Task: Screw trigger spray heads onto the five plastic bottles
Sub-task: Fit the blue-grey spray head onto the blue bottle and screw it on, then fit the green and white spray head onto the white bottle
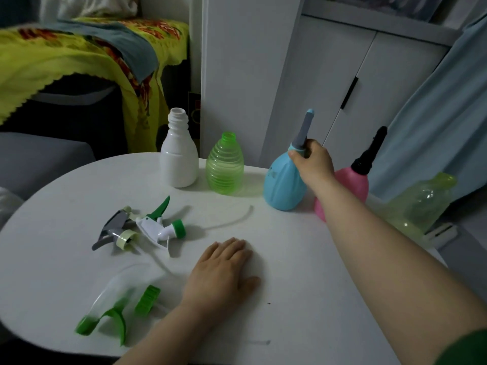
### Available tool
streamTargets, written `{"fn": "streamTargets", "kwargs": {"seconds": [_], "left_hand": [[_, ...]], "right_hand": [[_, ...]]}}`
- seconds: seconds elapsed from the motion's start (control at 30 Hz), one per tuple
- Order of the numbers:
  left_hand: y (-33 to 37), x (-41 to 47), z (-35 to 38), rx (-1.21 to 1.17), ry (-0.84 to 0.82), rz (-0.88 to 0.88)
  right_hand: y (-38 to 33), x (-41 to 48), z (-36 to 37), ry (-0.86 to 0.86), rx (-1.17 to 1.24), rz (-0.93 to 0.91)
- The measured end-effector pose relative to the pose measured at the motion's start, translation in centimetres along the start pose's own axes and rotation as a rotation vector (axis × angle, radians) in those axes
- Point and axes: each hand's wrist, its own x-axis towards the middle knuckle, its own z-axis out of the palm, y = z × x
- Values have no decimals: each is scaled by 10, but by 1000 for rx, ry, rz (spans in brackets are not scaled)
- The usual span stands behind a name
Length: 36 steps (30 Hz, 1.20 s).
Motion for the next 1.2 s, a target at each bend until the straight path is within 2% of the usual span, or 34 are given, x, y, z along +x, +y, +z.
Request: {"fn": "streamTargets", "kwargs": {"seconds": [0.23,0.43,0.5,0.6,0.73,0.83,0.97,1.07,1.13,1.2], "left_hand": [[0,6,-5,-80,40,-10],[6,10,-34,-516,34,-205],[7,6,-49,-557,110,-192],[3,-8,-79,-576,223,-154],[-26,-40,-105,-482,301,-232],[-59,-65,-109,-314,368,-342],[-90,-84,-113,-257,483,-474],[-102,-83,-109,-214,376,-529],[-104,-78,-104,-171,302,-554],[-102,-76,-101,-139,296,-579]], "right_hand": [[11,-9,-1,-5,83,27],[10,-37,-13,131,12,-16],[5,-49,-18,169,-13,-32],[-6,-69,-17,131,-26,-53],[-24,-99,-2,-87,-58,-120],[-37,-123,17,-402,-97,-246],[-56,-152,48,-748,-129,-298],[-67,-168,69,-861,-158,-270],[-71,-176,79,-891,-208,-260],[-73,-182,88,-892,-290,-276]]}}
